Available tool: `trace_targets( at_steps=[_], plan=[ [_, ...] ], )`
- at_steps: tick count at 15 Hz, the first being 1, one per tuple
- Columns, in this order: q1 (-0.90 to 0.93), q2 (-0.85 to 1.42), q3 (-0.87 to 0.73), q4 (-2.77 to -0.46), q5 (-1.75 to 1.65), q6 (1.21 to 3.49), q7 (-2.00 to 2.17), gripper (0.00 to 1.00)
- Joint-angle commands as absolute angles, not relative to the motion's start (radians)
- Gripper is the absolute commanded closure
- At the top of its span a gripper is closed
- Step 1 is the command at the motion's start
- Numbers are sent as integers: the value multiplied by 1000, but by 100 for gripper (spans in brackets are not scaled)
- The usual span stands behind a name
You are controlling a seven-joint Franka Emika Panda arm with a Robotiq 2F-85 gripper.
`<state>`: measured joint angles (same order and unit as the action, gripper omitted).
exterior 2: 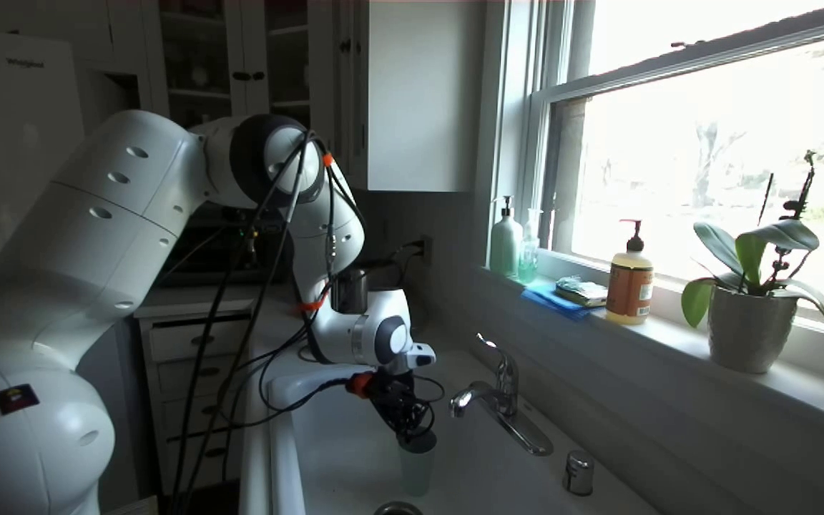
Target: Pick up the light blue cup on the counter top and put it in the sink, move the tap nozzle to the mouth of the cup and open tap using the faucet
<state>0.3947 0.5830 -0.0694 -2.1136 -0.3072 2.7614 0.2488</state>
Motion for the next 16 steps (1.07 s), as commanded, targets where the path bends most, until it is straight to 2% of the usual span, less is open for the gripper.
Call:
trace_targets(
  at_steps=[1, 7, 16],
  plan=[
    [392, 541, -58, -2125, -285, 2664, 259, 100],
    [377, 496, -33, -2144, -291, 2541, 270, 99],
    [359, 510, 7, -2159, -285, 2582, 263, 99]
  ],
)
